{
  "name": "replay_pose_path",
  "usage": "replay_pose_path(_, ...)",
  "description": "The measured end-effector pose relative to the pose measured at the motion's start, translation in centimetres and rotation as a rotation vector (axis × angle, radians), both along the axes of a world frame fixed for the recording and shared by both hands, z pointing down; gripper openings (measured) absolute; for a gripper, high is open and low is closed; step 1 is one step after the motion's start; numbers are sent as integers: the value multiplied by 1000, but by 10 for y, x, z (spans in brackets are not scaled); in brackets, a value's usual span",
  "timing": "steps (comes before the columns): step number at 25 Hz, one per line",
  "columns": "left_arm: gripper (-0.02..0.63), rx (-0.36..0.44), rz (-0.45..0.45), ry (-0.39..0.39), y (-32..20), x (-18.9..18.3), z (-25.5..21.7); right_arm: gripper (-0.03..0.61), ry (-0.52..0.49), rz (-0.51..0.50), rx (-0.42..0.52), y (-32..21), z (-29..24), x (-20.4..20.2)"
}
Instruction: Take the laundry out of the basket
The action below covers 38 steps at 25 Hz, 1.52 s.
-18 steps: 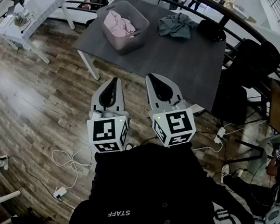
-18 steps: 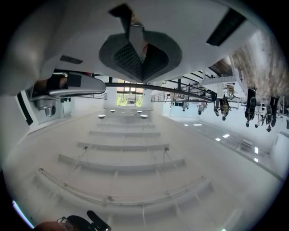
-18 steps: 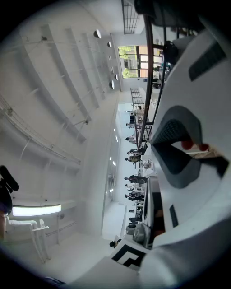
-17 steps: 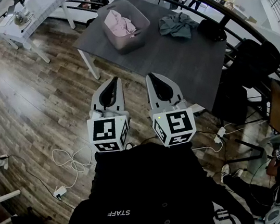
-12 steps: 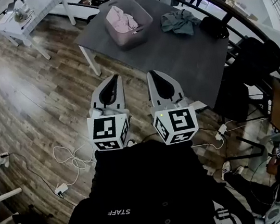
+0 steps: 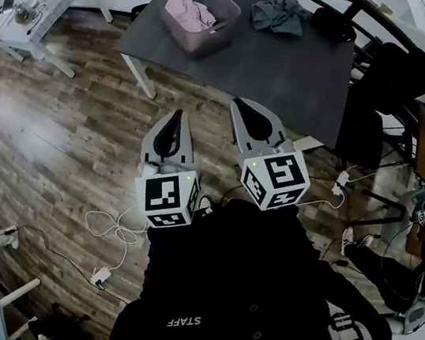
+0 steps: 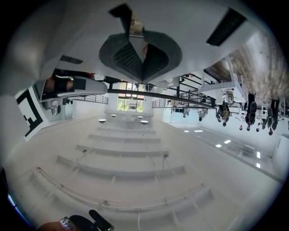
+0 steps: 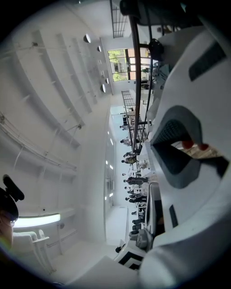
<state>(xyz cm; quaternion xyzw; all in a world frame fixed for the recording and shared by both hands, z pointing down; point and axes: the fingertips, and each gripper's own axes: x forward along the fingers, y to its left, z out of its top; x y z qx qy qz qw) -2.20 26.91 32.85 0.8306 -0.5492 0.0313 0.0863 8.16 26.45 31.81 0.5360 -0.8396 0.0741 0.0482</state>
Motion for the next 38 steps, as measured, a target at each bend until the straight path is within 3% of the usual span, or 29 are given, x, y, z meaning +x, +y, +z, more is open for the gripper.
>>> replay_pose_path(9, 2, -63, 26, 24, 4, -23, 29, 15, 33, 35, -58, 6, 28, -13)
replay_pose_path(16, 2, -68, 17, 17, 4, -35, 34, 15, 27, 33, -59, 2, 32, -22)
replay_pose_path(23, 2, -78, 9, 6, -21, -32, 43, 15, 25, 13, -70, -29, 44, -24)
replay_pose_path(29, 2, -81, -20, 6, -83, -25, 55, 15, -15, 38, -43, -99, 51, -9)
replay_pose_path(38, 2, -67, -77, -2, -224, 4, 43, 15, -75, 29, -30, -245, 39, 32)
